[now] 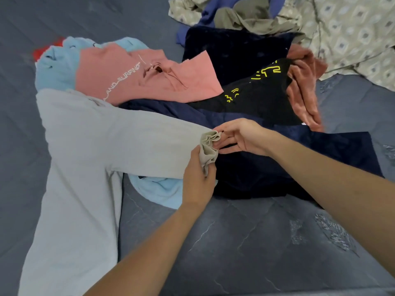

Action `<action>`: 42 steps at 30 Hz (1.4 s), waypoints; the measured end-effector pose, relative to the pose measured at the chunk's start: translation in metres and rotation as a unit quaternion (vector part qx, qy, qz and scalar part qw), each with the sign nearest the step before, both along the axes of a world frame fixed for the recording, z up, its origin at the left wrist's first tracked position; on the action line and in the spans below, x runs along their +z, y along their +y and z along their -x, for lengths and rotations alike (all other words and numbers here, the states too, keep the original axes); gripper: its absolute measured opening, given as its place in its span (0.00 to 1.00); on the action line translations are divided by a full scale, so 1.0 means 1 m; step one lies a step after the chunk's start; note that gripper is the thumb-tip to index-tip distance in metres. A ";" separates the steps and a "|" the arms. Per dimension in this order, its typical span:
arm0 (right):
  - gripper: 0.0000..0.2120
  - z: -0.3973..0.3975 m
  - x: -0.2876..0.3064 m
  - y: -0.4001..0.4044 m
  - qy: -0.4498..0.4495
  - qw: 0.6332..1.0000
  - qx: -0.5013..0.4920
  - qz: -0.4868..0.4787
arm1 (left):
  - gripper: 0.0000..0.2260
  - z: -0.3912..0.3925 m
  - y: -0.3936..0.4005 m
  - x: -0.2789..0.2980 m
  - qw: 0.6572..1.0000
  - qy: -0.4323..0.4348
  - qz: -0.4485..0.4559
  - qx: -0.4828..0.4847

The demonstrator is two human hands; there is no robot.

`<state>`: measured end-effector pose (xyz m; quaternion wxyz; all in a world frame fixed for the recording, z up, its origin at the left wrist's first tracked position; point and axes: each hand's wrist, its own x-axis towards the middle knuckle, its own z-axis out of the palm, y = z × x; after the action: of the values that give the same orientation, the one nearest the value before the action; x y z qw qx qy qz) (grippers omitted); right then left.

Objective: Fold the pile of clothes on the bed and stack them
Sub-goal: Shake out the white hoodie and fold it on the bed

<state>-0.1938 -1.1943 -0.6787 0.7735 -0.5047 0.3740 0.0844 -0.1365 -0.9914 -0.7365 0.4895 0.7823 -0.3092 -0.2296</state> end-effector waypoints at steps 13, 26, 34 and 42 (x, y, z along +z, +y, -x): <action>0.13 -0.062 -0.002 0.053 -0.030 0.874 0.127 0.468 | 0.09 -0.046 0.031 0.019 0.981 0.136 0.042 0.130; 0.08 -0.156 -0.018 0.076 -0.018 0.776 0.193 0.601 | 0.09 -0.170 0.094 0.006 0.963 0.149 0.000 0.226; 0.26 -0.157 -0.046 0.094 0.117 0.740 0.101 0.654 | 0.28 -0.164 0.110 -0.013 0.941 -0.325 -0.073 -0.055; 0.28 -0.167 -0.032 0.082 0.180 0.794 0.139 0.564 | 0.56 -0.135 0.091 -0.036 0.908 -0.258 -0.289 -0.160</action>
<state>-0.0271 -1.1126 -0.7108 0.2504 -0.8734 0.4141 0.0545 -0.0013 -0.9009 -0.7730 0.1012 0.8614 -0.4662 -0.1743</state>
